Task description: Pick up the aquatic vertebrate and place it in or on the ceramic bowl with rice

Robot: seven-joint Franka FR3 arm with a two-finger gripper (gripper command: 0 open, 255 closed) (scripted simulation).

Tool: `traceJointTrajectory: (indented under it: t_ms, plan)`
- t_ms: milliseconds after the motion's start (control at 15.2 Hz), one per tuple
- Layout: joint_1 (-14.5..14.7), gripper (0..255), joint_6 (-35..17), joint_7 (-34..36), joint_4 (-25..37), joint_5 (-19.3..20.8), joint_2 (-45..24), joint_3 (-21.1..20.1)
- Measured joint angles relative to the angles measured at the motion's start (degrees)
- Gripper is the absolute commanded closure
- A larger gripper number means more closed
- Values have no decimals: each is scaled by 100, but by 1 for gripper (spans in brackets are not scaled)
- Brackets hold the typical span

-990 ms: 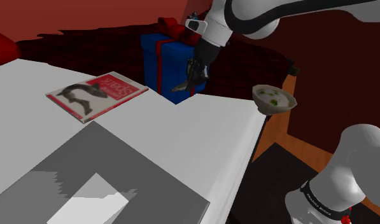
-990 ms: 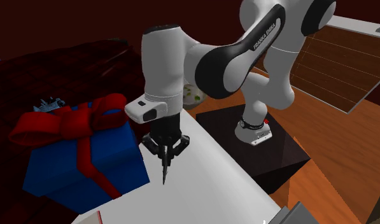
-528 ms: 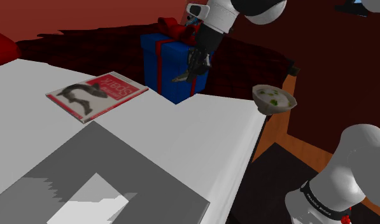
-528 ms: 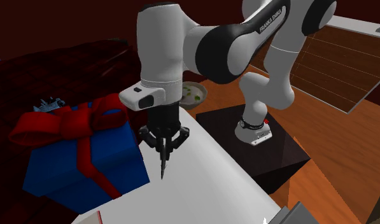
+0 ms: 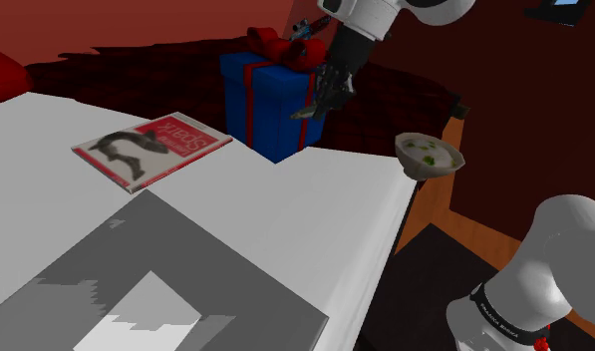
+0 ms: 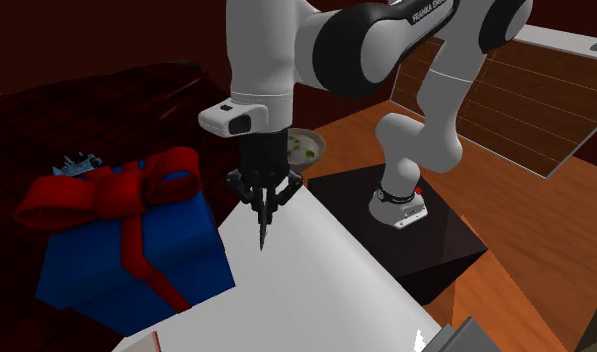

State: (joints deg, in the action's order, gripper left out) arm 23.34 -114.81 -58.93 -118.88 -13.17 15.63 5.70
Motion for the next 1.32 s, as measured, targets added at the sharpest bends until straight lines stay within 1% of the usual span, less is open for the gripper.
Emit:
traceJointTrajectory:
  t_ms: [264,660,1056,1320]
  plan:
    - [-175,255,124,-368,-439,70,485,254]
    - [-494,255,450,-908,-1089,308,1344,674]
    - [-866,255,792,-1545,-1500,644,1974,1203]
    - [-1125,255,1115,-1981,-1569,912,2293,1586]
